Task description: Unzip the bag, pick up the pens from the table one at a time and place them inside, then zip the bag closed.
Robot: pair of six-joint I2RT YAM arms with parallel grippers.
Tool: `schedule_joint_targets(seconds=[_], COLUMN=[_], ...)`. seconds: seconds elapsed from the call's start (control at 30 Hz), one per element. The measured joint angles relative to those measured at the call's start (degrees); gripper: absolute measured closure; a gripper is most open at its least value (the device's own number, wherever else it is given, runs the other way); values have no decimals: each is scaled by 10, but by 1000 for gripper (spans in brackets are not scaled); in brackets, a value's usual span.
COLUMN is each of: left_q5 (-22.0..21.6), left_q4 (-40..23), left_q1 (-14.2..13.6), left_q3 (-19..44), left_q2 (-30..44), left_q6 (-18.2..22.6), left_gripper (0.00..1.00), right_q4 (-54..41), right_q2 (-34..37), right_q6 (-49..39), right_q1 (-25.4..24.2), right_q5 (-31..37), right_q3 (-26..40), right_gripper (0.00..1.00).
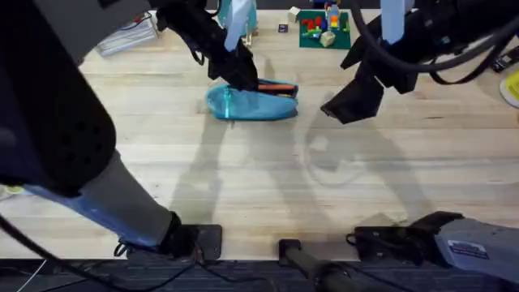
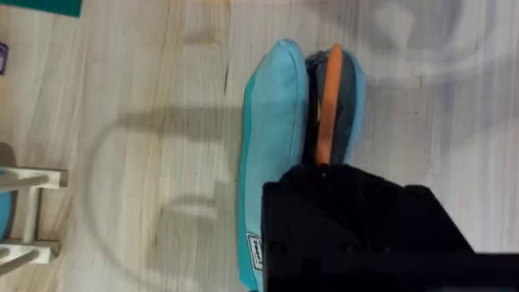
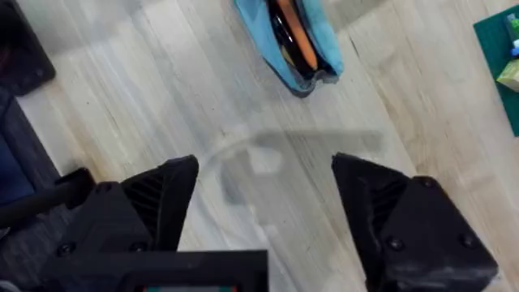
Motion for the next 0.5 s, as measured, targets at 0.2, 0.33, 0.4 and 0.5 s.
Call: schedule_joint_targets(seconds=[0.2,0.33,0.4,0.5], left_q5=[2,2,2,2], left_q4=[0,0,0,0], left_q1=[0,0,0,0], left_q3=[0,0,0,0], left_q2=[11,11,11,11], left_q6=[0,0,0,0], left_gripper=[958,958,958,958], right_q4=[0,0,0,0], right_q2=[0,0,0,0], right_q6=[0,0,0,0], right_q1=[0,0,0,0], right_q5=[0,0,0,0], right_q3=[0,0,0,0], right_gripper=[5,5,4,4])
